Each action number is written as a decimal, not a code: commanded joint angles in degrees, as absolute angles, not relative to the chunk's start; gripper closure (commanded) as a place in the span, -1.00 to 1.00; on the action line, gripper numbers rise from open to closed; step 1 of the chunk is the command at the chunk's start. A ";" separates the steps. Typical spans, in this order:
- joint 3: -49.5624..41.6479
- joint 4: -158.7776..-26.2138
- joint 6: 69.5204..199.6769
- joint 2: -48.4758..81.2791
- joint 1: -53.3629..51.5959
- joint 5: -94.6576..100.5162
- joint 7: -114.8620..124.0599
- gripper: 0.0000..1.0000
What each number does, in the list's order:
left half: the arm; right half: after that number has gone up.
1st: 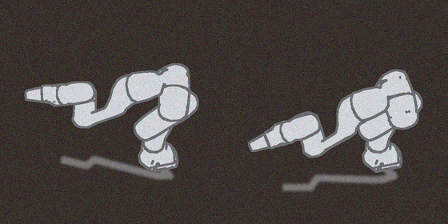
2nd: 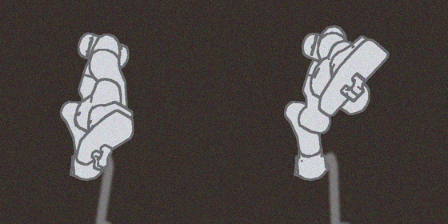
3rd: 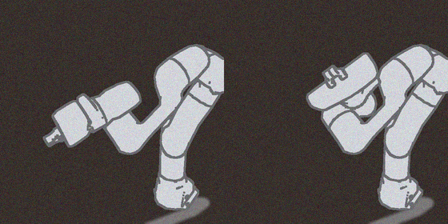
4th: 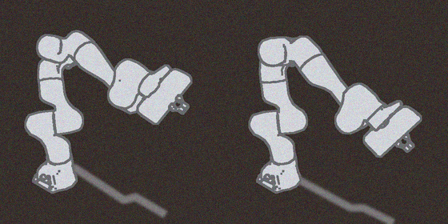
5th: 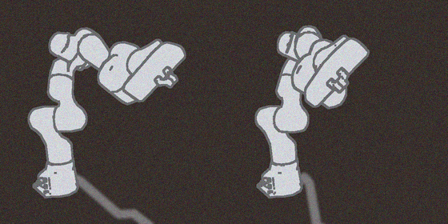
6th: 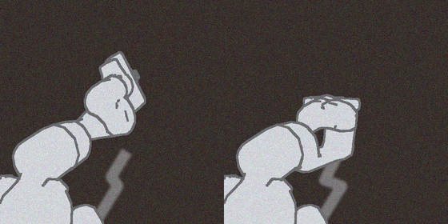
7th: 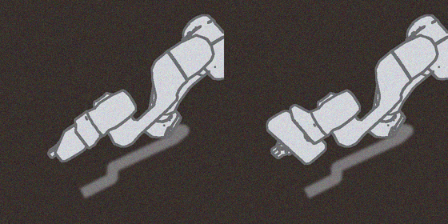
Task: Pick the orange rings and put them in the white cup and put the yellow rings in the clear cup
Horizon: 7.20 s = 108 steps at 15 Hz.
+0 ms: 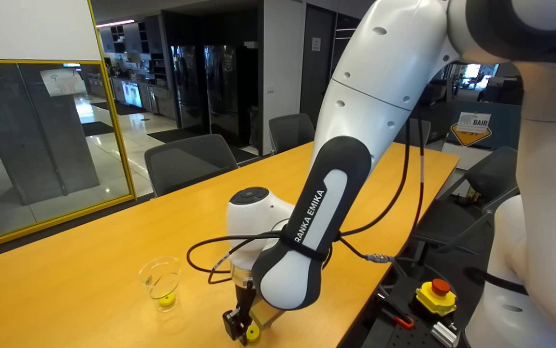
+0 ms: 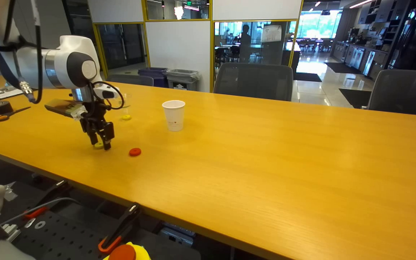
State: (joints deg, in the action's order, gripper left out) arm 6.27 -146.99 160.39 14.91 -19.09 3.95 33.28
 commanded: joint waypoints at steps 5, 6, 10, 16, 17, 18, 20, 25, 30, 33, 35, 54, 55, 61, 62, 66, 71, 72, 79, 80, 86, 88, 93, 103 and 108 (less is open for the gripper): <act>5.10 -145.69 160.74 15.36 -20.23 4.74 33.46 0.66; 4.95 -145.59 160.46 15.22 -20.29 4.91 33.58 0.66; 3.48 -143.66 157.53 12.62 -20.56 6.74 34.31 0.66; 2.99 -132.63 148.47 11.22 -20.04 13.59 35.44 0.66; 3.20 -130.19 146.70 11.52 -19.92 14.74 35.59 0.66; 3.49 -128.28 145.39 11.78 -19.76 15.57 35.37 0.66; 4.18 -124.02 142.82 13.00 -19.57 16.65 34.68 0.66; 6.21 -114.30 138.17 17.13 -20.10 17.08 33.20 0.66; 7.02 -108.22 136.59 21.04 -21.18 16.32 32.01 0.66; 6.78 -105.82 136.07 23.25 -21.69 15.90 31.18 0.66; 6.66 -104.52 135.81 24.62 -21.78 15.51 30.43 0.66; 4.85 -116.17 133.96 15.46 -19.90 14.16 31.05 -1.00; 4.78 -119.39 134.87 13.67 -19.39 14.04 31.48 -1.00; 4.54 -135.92 141.73 7.05 -15.06 13.07 32.88 -1.00; 4.45 -137.75 143.09 6.69 -14.32 12.68 32.79 -1.00; 3.76 -143.44 150.27 6.93 -11.32 10.18 31.23 -1.00; 2.11 -144.75 154.25 9.34 -8.70 8.40 29.63 -1.00; 1.90 -144.87 154.64 9.65 -8.29 7.67 29.03 -1.00; 1.73 -147.73 157.42 11.45 -7.80 3.20 27.34 -1.00; 1.79 -148.27 157.98 11.69 -7.75 2.51 26.96 -1.00; 1.85 -150.38 160.24 12.72 -7.31 -1.41 24.96 -1.00; 1.66 -150.32 160.73 13.00 -7.24 -2.04 24.46 -1.00; 1.82 -150.43 161.72 12.68 -6.48 -4.72 22.75 -1.00; 1.47 -151.17 162.83 11.83 -6.32 -5.37 22.04 0.28; 0.56 -150.95 161.15 9.83 -6.61 -4.28 22.82 0.65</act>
